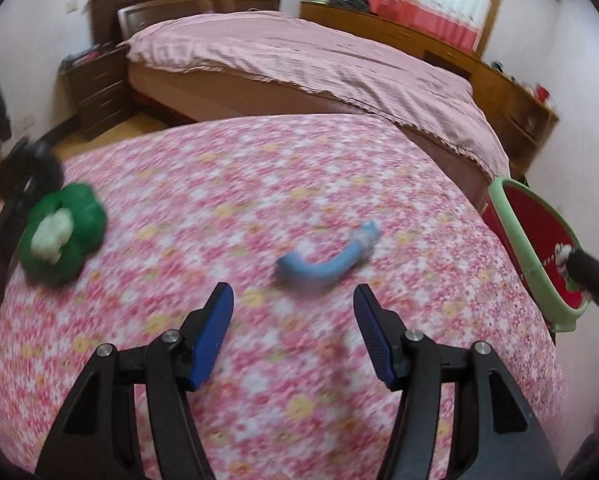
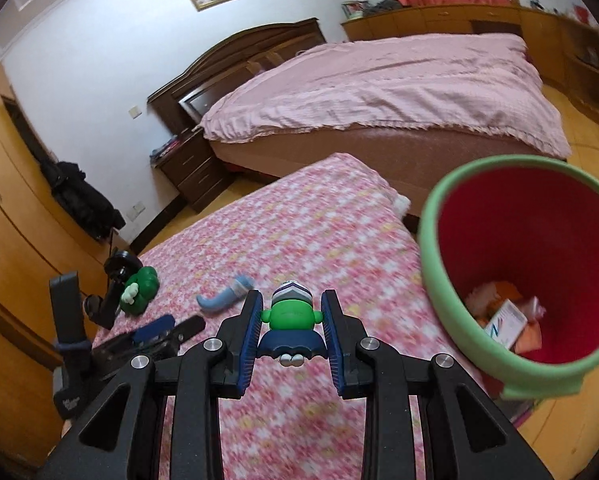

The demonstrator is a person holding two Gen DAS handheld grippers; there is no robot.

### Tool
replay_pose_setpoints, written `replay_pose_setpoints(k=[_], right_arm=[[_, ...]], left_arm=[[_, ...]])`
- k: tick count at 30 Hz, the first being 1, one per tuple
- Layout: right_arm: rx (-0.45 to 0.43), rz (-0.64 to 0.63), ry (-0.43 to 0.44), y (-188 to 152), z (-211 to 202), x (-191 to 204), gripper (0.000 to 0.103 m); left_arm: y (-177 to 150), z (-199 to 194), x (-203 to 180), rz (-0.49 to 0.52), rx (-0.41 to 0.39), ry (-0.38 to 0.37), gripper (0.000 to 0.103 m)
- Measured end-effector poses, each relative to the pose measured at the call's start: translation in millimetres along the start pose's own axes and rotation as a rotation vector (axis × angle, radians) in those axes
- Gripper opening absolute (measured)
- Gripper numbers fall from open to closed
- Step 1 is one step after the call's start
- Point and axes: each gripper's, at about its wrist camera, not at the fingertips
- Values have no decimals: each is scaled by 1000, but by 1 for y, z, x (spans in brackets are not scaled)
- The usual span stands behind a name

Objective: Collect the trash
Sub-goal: 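Grasp the blue curved plastic tube with the left gripper while the right gripper holds the toy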

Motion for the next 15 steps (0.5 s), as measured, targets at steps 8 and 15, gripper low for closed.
replay_pose_setpoints(k=[8,15], right_arm=[[28,76,21,-8,-3,-31,30],[26,86,33,-9,-6,-38,30]], left_arm=[[26,19,-28,162,51,44,62],[32,46,-29,148,149,55,60]])
Point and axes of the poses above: each gripper's, at about its wrist camera, not at the fingertips, and z roughly the way its jaws point, x to its left, y to its top, and after that the axes turned 4 degrees about x, right-handed
